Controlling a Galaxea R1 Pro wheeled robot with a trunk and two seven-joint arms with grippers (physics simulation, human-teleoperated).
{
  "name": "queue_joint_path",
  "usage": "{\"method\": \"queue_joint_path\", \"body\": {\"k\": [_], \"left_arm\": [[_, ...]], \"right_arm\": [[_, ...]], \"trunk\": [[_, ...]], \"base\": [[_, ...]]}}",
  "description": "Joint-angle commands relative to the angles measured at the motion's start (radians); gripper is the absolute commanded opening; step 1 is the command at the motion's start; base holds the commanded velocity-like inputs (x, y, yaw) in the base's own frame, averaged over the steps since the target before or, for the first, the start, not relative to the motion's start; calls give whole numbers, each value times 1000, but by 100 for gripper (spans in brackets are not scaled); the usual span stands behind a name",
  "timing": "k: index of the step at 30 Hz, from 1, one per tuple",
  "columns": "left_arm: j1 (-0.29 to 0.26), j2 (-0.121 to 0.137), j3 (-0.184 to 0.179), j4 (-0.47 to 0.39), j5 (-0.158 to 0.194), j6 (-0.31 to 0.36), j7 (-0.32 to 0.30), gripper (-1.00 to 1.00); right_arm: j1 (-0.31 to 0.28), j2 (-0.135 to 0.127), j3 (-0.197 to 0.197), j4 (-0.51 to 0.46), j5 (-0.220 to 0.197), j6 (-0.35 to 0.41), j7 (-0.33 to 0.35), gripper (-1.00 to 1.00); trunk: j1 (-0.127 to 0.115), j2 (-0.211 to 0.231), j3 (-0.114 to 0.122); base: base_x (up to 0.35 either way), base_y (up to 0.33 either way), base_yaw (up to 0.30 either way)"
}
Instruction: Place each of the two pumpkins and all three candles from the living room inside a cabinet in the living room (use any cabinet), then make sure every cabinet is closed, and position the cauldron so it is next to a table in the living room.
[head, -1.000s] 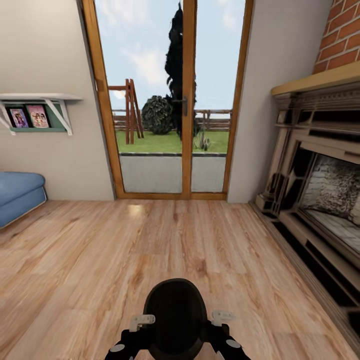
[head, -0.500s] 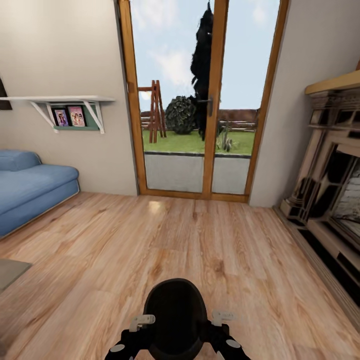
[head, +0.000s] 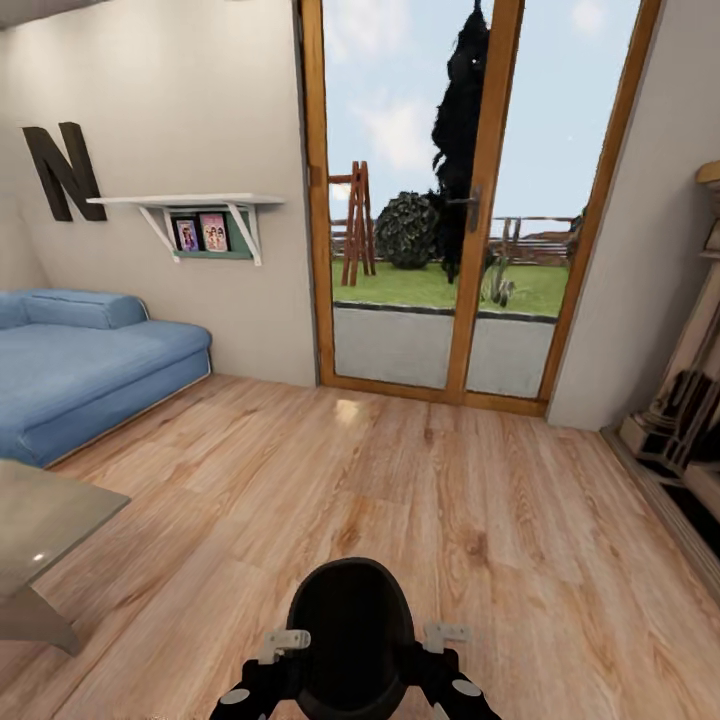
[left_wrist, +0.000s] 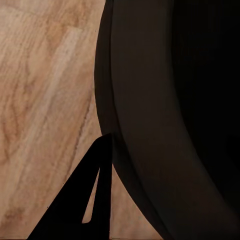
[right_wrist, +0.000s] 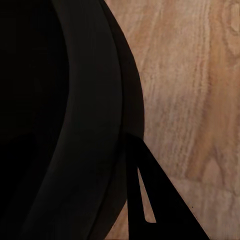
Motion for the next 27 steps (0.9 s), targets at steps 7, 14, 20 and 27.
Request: {"method": "queue_joint_path", "body": {"k": [7,14,20,27], "left_arm": [[-1,0,-3,-8,15,-51,-1,-100],[-1,0,-4,-8,15,-51,-1,-100],[-1,0,-4,-8,15,-51,0,-100],[-1,0,-4,-8,15,-51,0,-100]], "right_arm": [[0,2,7,1,-38,2,-4,-100],[0,2,8,3,-35,2,-4,-100],[0,2,8,4,-32,2,-4,-100],[0,2,10,5,-31,2,-4,-100]], "trunk": [[0,-1,-1],[0,-1,-1],[0,-1,-1],[0,-1,-1]], "base": [[0,0,292],[0,0,292],[0,0,292],[0,-80,292]]}}
